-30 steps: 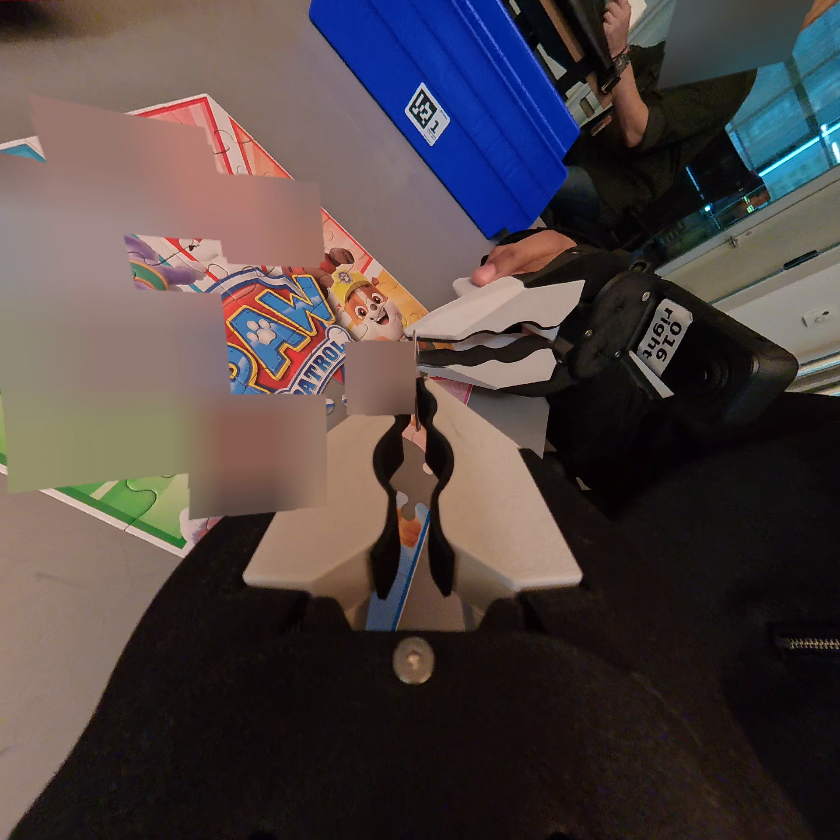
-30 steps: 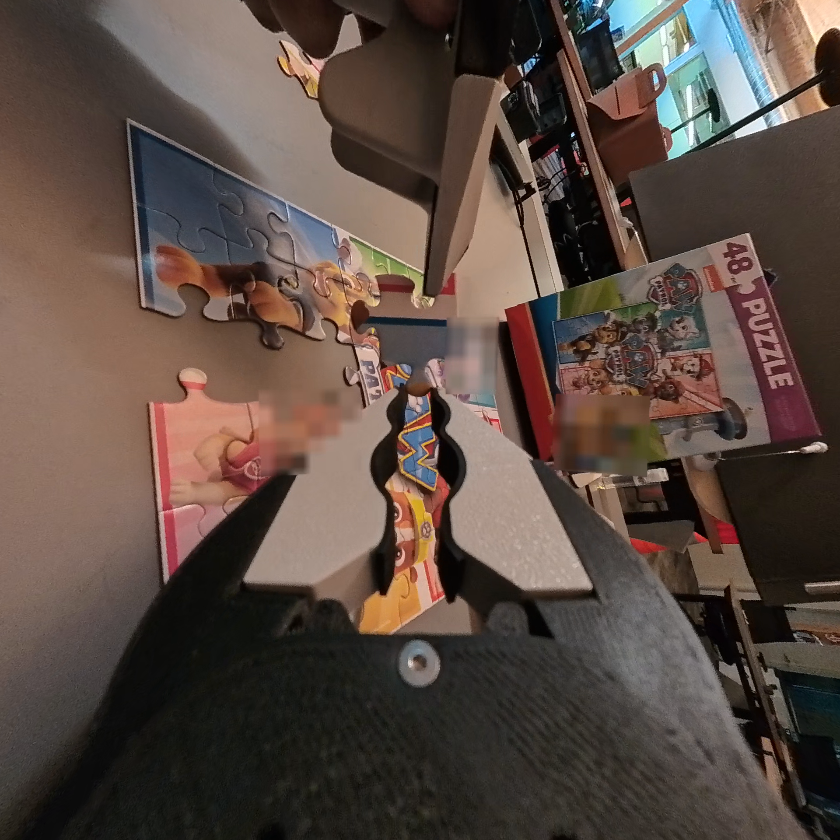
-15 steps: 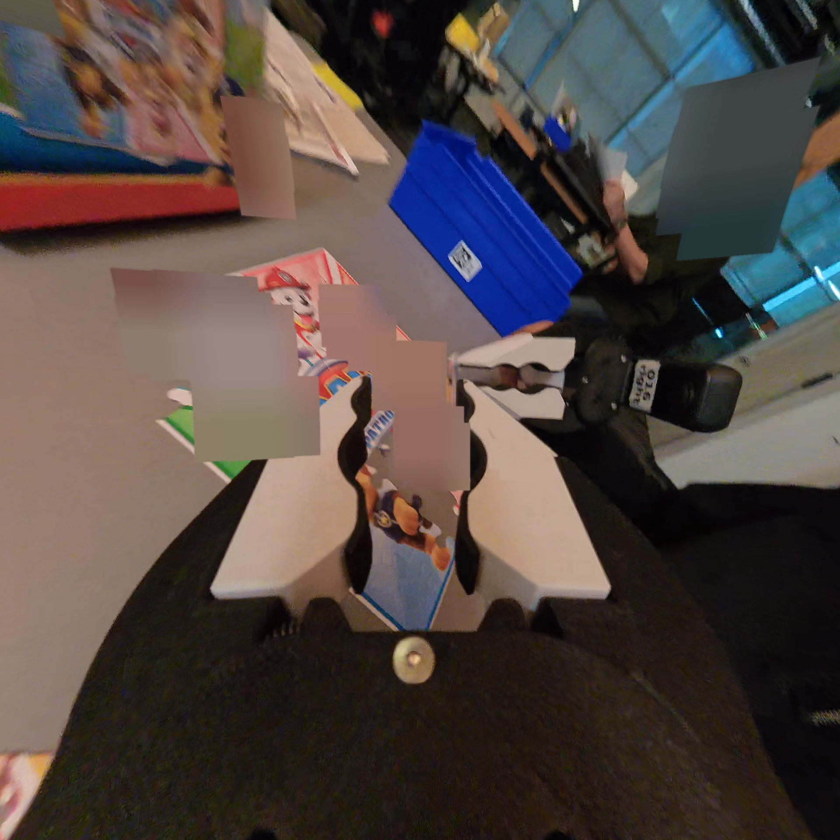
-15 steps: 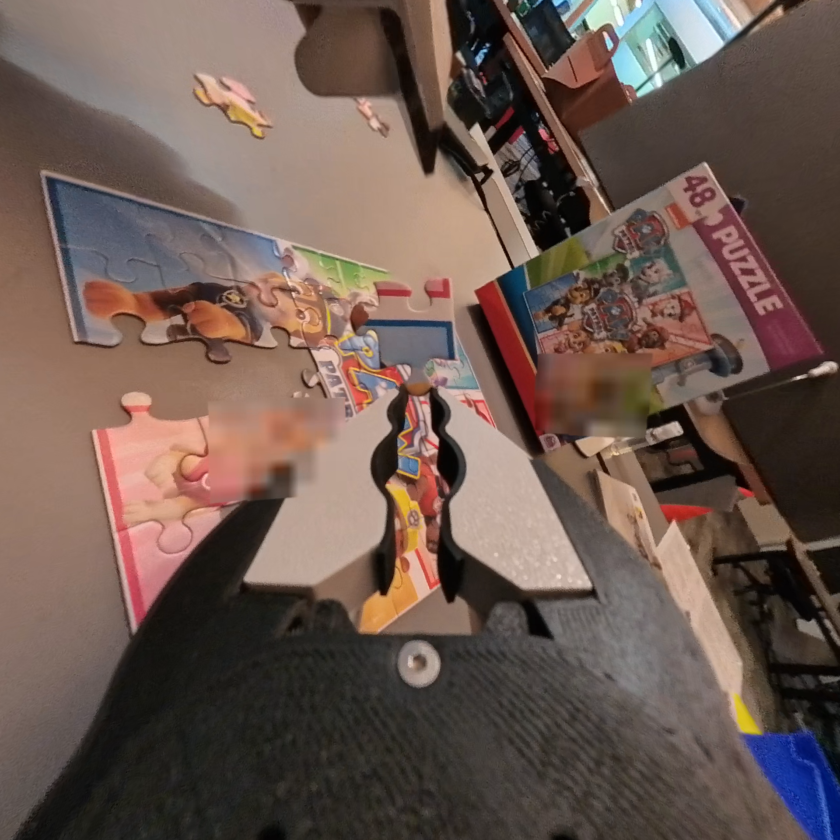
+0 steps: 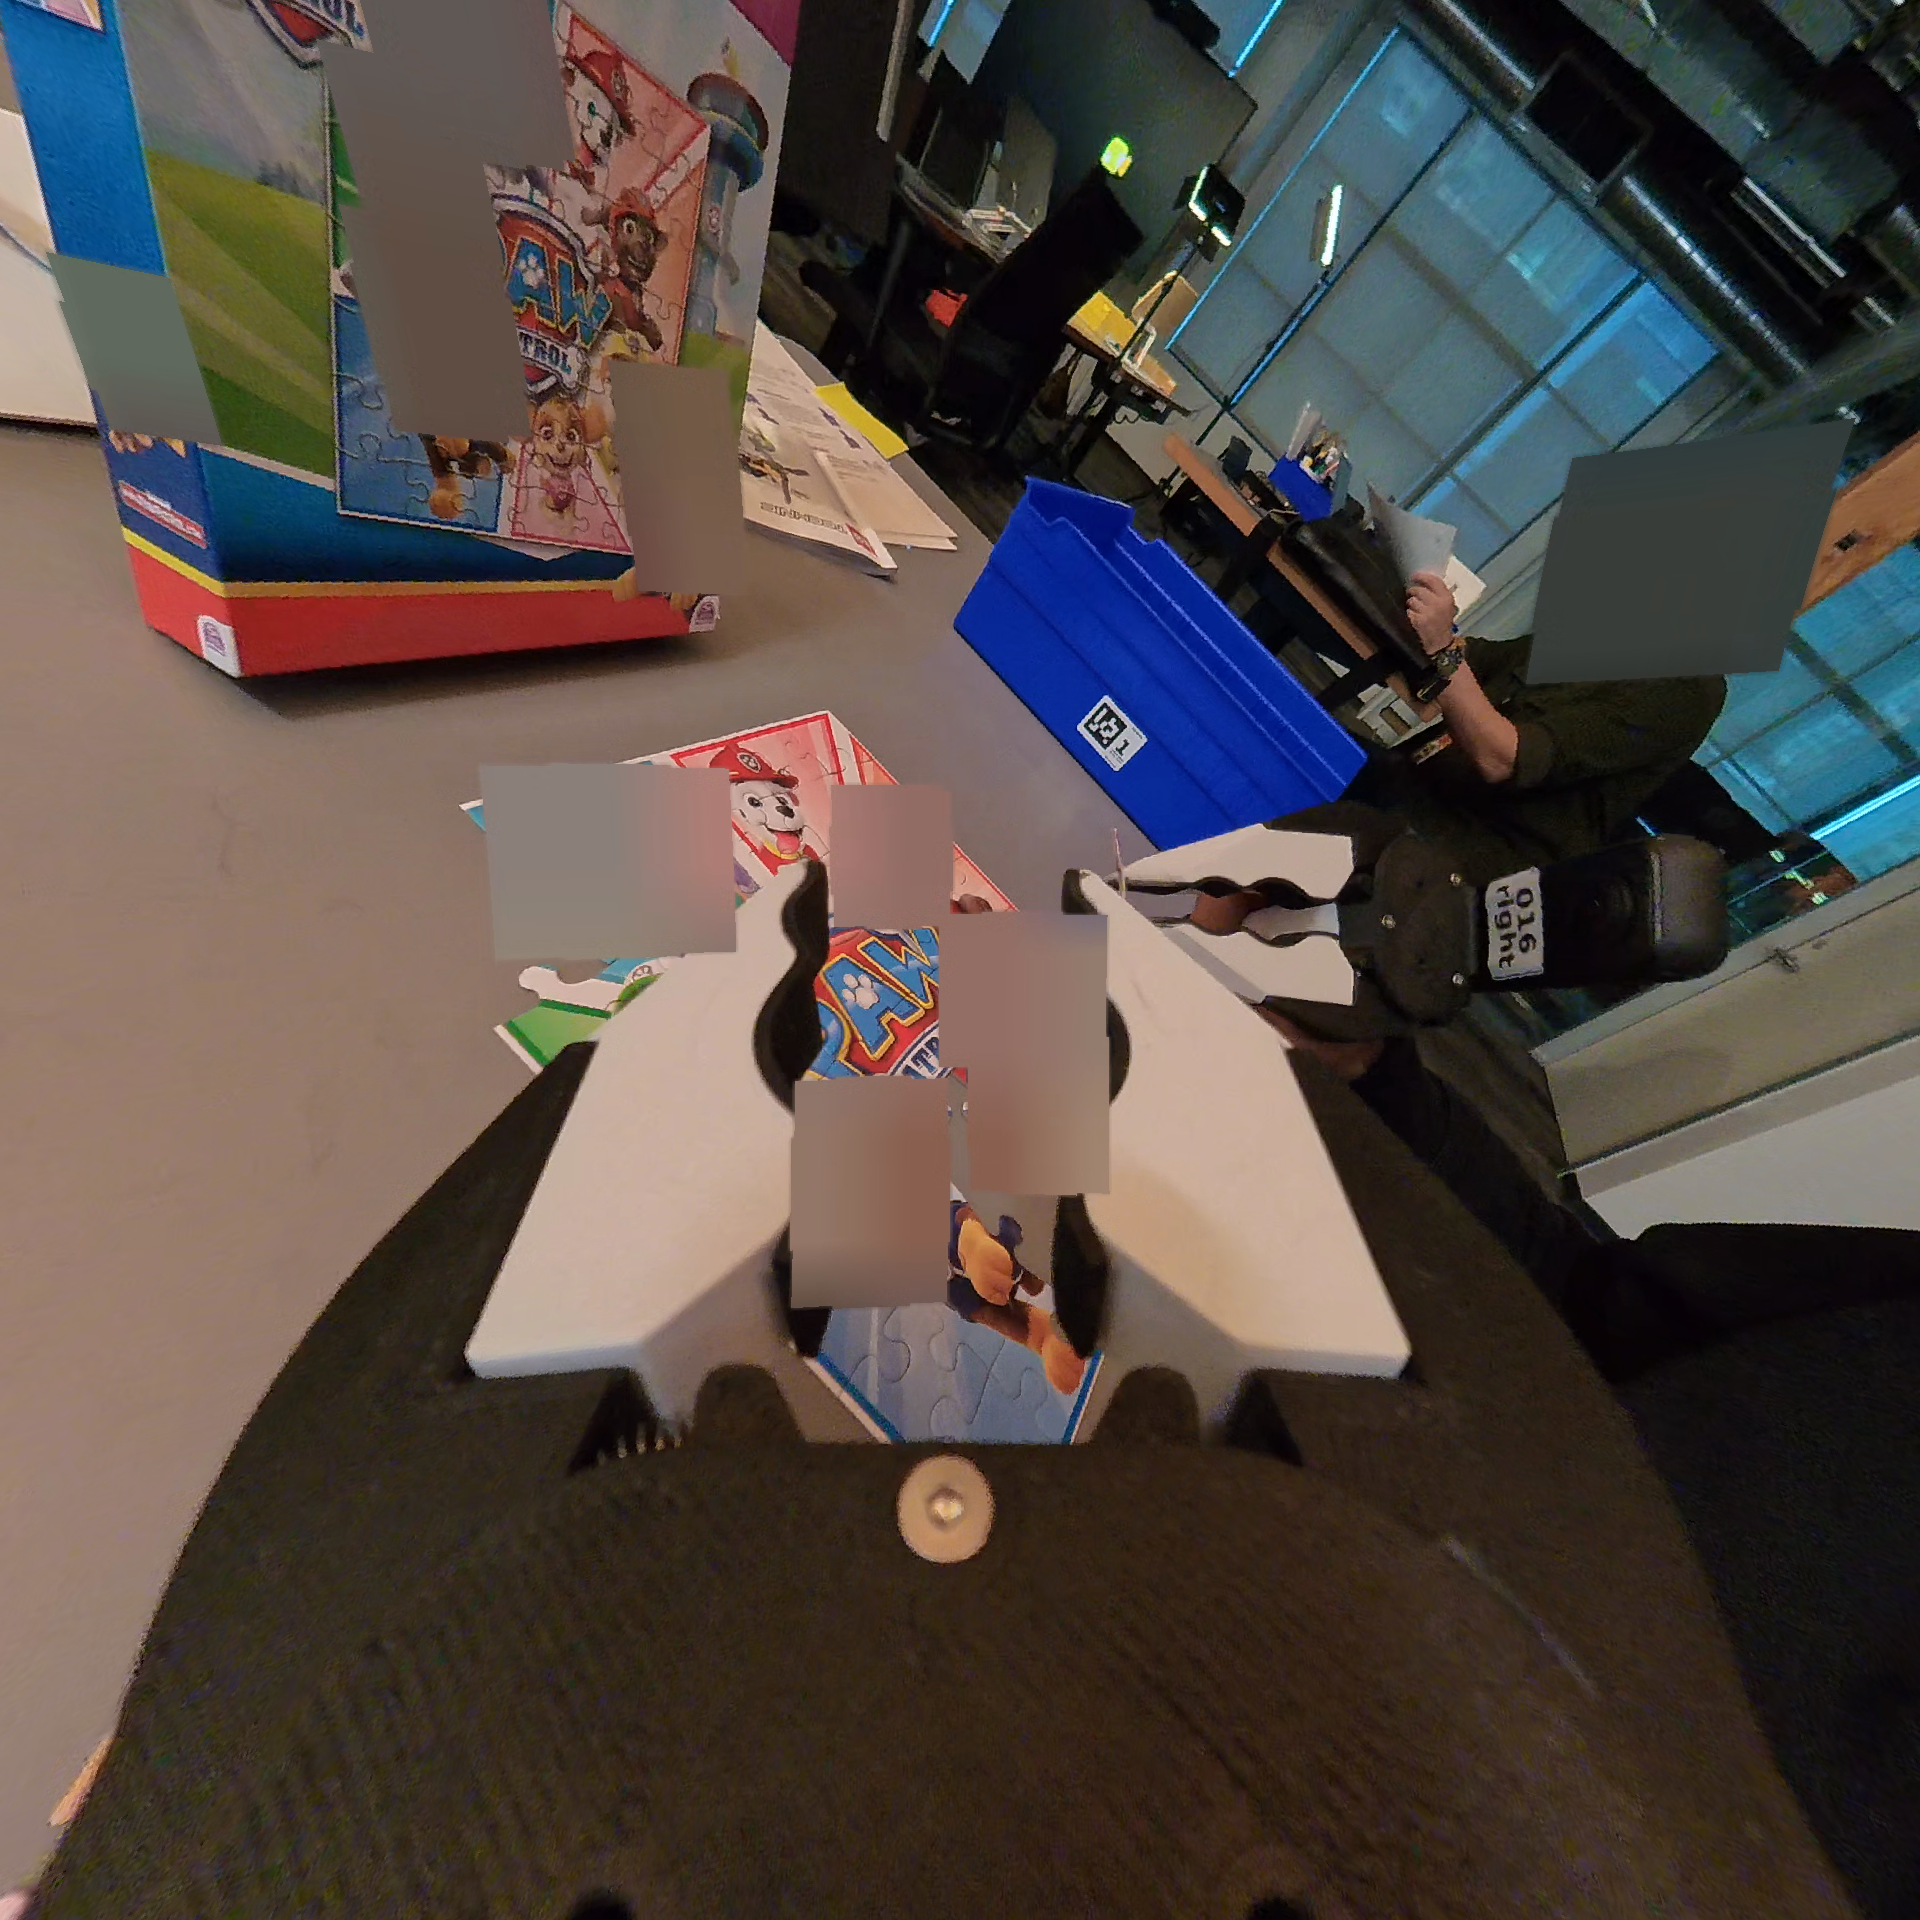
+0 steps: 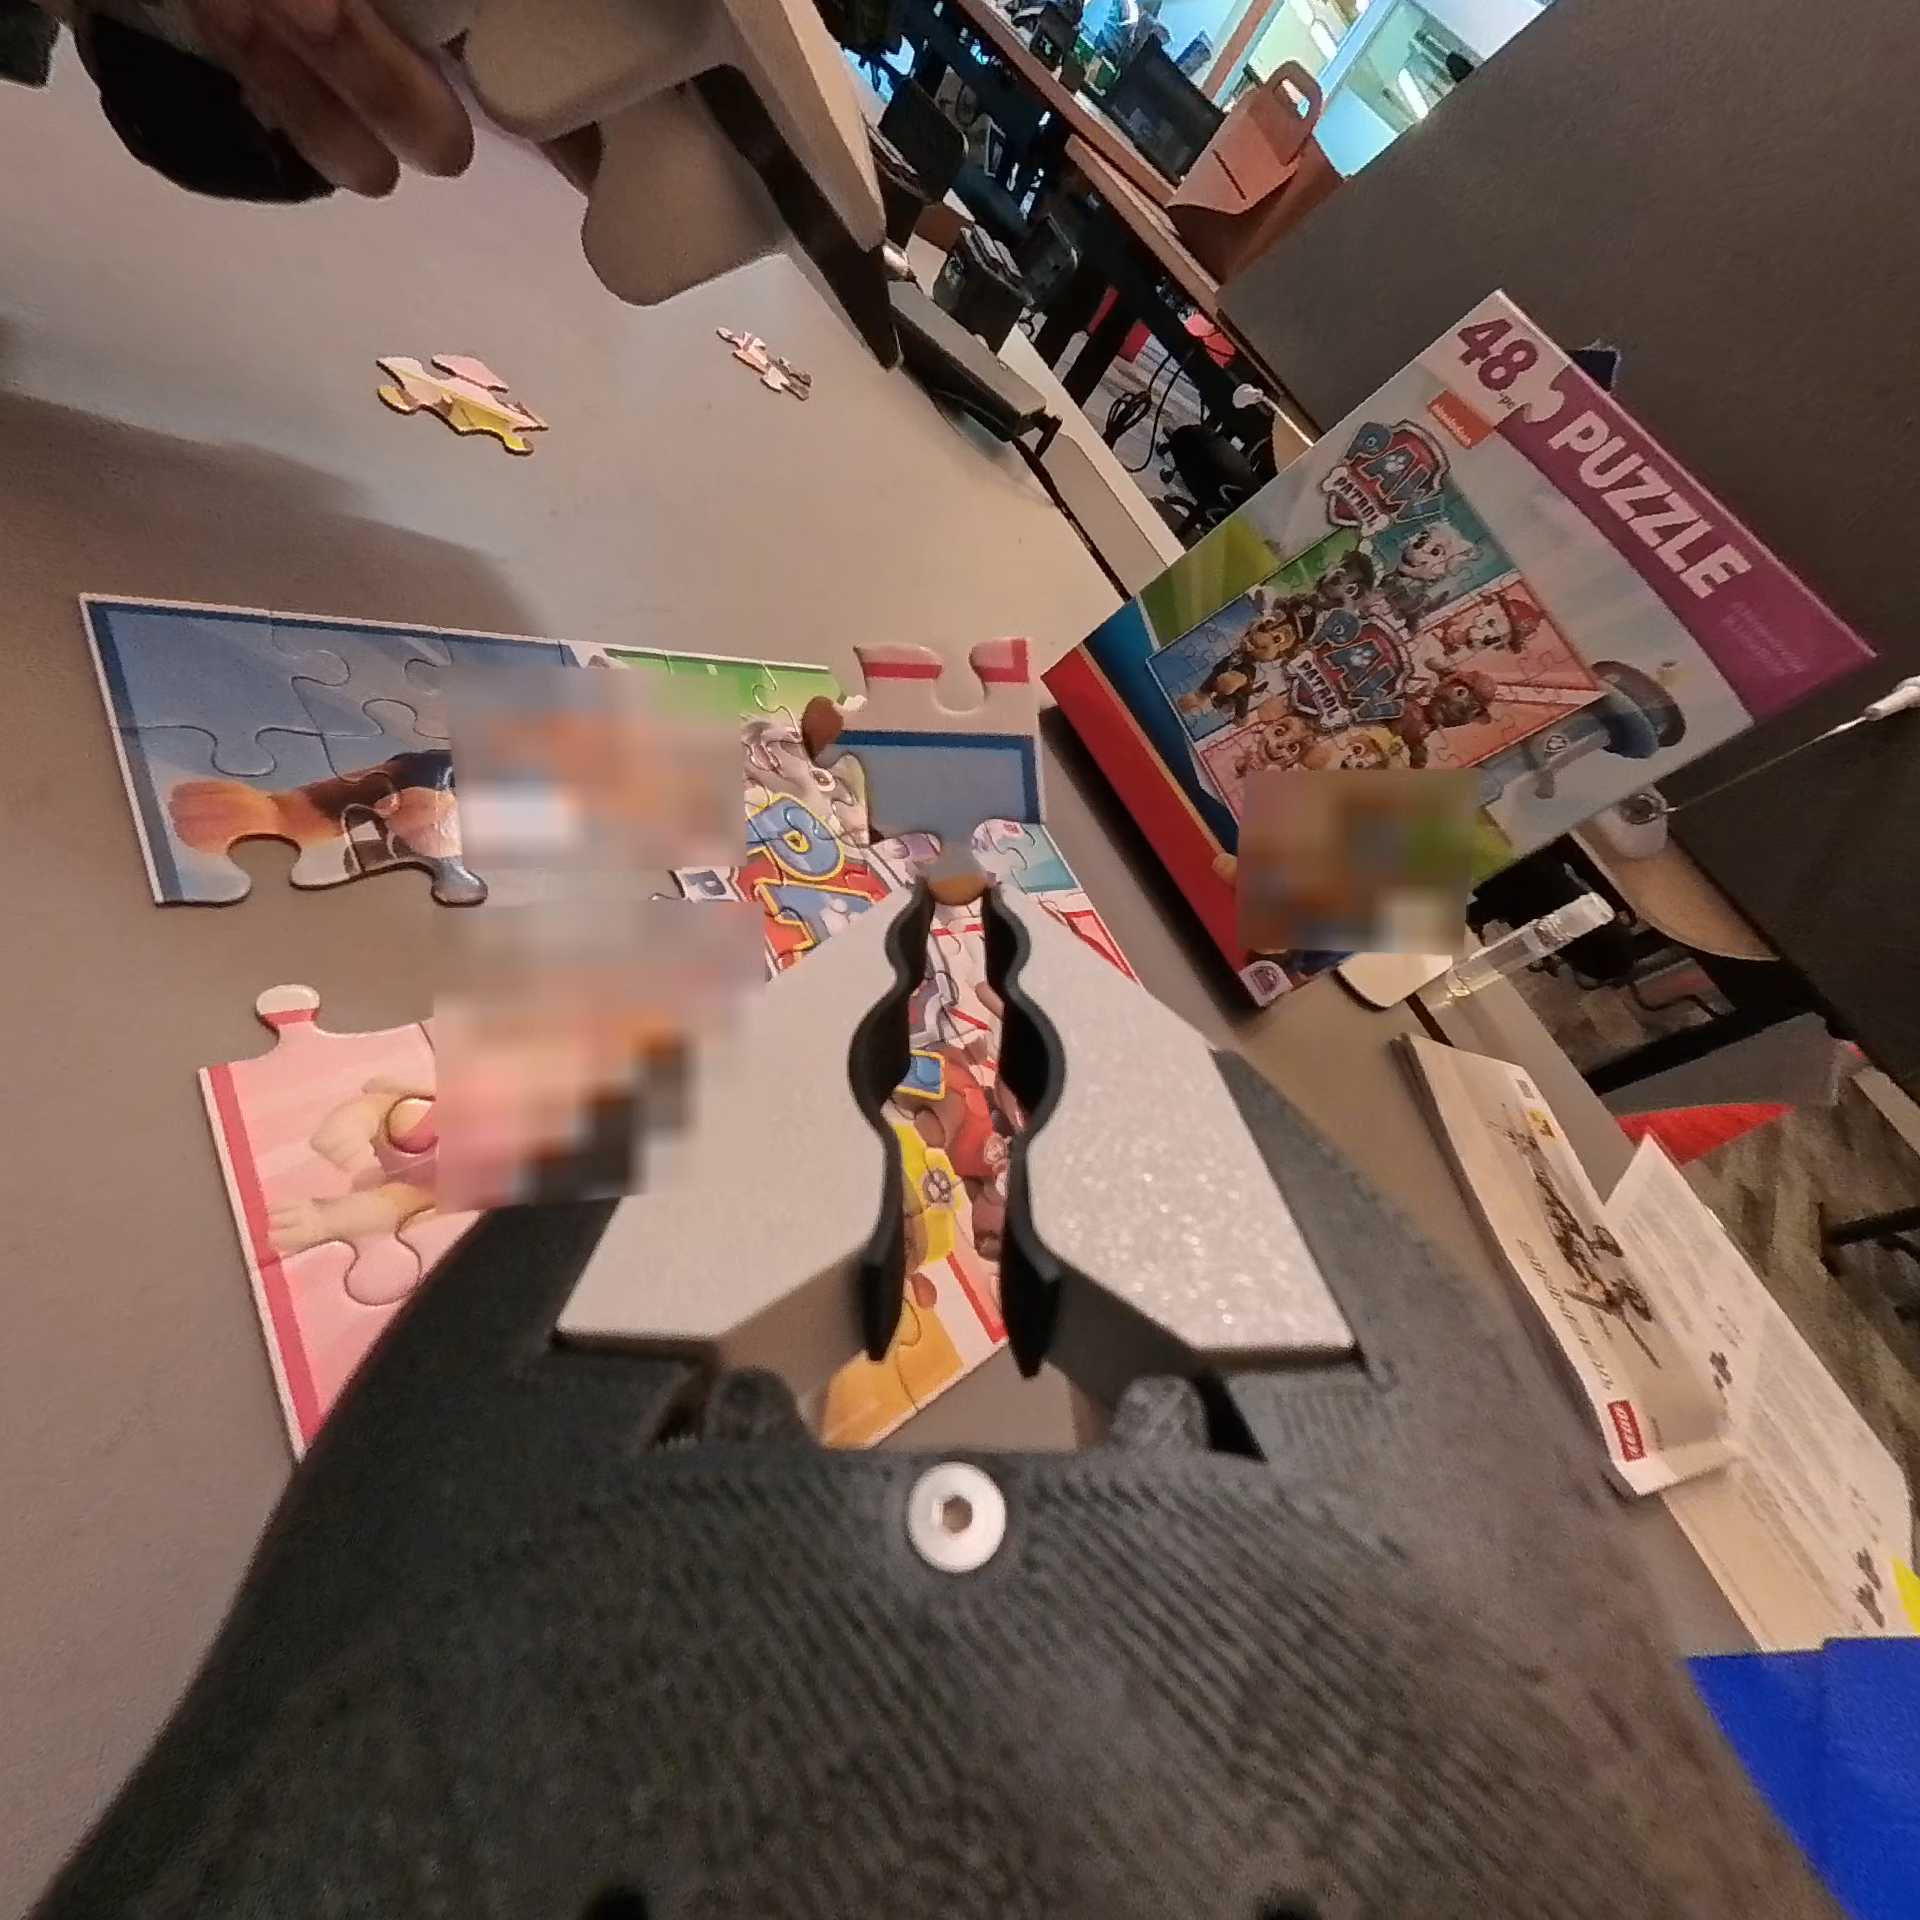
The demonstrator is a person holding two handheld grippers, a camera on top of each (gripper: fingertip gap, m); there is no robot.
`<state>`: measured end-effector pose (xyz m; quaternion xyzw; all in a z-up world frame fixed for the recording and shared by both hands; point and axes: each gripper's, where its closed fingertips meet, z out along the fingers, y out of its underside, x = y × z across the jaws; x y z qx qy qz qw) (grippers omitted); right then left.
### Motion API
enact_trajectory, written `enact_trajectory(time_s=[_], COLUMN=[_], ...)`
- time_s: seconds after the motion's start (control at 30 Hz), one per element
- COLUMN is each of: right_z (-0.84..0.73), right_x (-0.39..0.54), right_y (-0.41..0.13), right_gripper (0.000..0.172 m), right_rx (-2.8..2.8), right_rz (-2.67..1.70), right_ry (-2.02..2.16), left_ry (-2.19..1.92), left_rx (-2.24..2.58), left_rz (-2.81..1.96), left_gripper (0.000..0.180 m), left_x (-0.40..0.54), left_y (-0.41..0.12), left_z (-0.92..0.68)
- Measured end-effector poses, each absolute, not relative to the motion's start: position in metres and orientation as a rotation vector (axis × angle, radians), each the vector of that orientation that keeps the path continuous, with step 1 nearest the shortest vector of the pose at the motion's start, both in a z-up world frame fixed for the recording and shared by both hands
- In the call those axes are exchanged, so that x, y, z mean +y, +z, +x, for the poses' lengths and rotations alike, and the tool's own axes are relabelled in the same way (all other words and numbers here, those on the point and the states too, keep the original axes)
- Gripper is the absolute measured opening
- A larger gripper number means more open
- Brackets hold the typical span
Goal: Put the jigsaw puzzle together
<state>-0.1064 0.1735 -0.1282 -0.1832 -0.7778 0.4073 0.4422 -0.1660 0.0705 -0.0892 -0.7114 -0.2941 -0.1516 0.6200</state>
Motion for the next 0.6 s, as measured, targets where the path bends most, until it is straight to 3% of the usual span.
enact_trajectory(time_s=[0.6], right_z=[-0.116], right_x=[0.175], right_y=[-0.137], right_gripper=[0.009], right_rx=[-1.967], right_rz=[-0.488], right_ry=[0.971], left_ry=[-0.363], left_rx=[-0.679], left_rz=[-1.637], left_gripper=[0.044], left_x=[0.069], left_y=[-0.092], left_z=[-0.168])
